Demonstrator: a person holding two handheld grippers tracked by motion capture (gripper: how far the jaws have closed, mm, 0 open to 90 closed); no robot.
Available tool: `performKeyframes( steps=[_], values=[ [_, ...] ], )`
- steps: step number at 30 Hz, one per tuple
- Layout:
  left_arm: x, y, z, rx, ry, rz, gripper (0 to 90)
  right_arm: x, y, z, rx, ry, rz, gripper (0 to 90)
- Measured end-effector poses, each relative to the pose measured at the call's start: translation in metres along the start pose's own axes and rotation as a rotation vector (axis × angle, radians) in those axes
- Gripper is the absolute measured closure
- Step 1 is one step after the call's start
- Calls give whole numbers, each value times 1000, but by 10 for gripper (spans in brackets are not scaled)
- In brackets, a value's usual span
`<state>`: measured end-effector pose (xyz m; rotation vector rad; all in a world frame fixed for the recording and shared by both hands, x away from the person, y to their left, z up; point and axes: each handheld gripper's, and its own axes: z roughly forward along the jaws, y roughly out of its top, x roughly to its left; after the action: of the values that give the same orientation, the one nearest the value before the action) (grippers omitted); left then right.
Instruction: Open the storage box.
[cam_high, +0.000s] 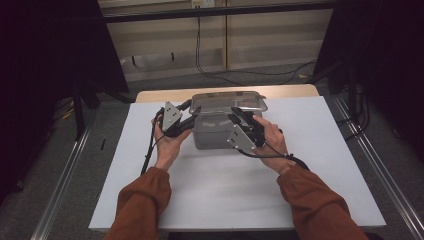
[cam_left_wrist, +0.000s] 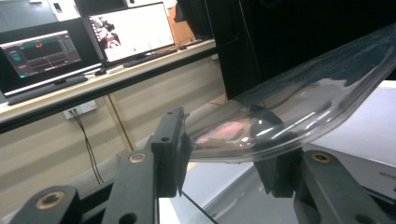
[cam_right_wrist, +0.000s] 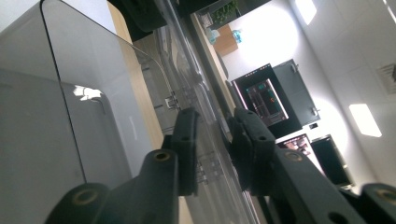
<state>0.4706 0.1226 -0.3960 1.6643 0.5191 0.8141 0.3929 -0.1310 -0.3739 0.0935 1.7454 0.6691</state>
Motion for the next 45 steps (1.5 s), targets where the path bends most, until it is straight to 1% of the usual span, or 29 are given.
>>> performKeyframes(
  steps=[2,7,8,10,12,13,14,15,16,17,18,19,20,21,22,24,26,29,30,33,34,37,39,40,41,42,43,44,45],
  values=[
    [1,-1,0,-1,-6,-13,555,-1,-4,-1,-7,4,34,679],
    [1,-1,0,-4,-5,-19,552,-5,-15,-5,1,27,145,571],
    [1,-1,0,-4,-5,-21,551,-6,-18,-6,9,33,181,530],
    [1,-1,0,-5,-5,-22,552,-10,-24,-8,6,31,243,481],
    [1,-1,0,-5,-5,-25,550,-14,-30,-8,13,45,299,415],
    [1,-1,0,-4,-6,-26,548,-18,-34,-7,16,40,353,343],
    [2,-1,0,-4,-2,-28,548,-18,-34,-7,16,40,353,343],
    [2,-1,0,-2,-1,-29,547,-22,-38,-6,5,56,409,331],
    [2,-1,0,-2,-5,-35,547,-22,-38,-6,5,56,409,331],
    [2,-1,0,-2,-4,-34,547,-24,-40,-6,4,63,437,302],
    [2,-1,0,-1,-4,-34,547,-24,-40,-6,4,63,437,302],
    [2,-1,0,-2,-4,-37,547,-24,-42,-5,10,68,455,274],
    [2,-1,0,-3,-3,-39,547,-25,-45,-4,14,75,489,248],
    [2,-1,0,-3,-3,-40,547,-25,-45,-4,14,75,489,248],
    [3,-1,0,-4,-3,-40,547,-26,-46,-4,23,75,500,237],
    [3,-1,0,-5,-4,-42,548,-28,-49,-4,16,67,536,193],
    [3,-1,0,-8,-4,-47,548,-30,-52,-5,24,52,552,183],
    [3,-1,0,-6,-2,-49,550,-33,-57,-6,29,89,606,183],
    [3,-1,0,-6,0,-52,550,-33,-59,-6,39,101,627,179],
    [3,-1,1,-6,5,-55,551,-34,-68,-5,57,138,721,165],
    [4,-1,1,-5,3,-52,552,-34,-71,-5,62,142,742,161],
    [5,-1,1,-4,4,-54,553,-35,-79,-4,61,143,795,82],
    [5,-1,1,-3,0,-58,555,-36,-83,-4,49,175,823,7],
    [5,-1,1,-4,-2,-58,556,-36,-85,-3,44,175,836,18],
    [5,-1,1,-8,2,-65,558,-37,-90,-2,30,186,878,48],
    [5,0,1,-7,1,-64,558,-37,-90,-2,30,186,878,48],
    [6,0,1,-7,1,-64,560,-38,-91,-1,31,183,890,58],
    [6,0,1,-4,0,-62,560,-38,-92,-1,28,181,894,91],
    [6,0,1,-4,0,-62,561,-39,-93,0,20,181,894,150]
  ],
)
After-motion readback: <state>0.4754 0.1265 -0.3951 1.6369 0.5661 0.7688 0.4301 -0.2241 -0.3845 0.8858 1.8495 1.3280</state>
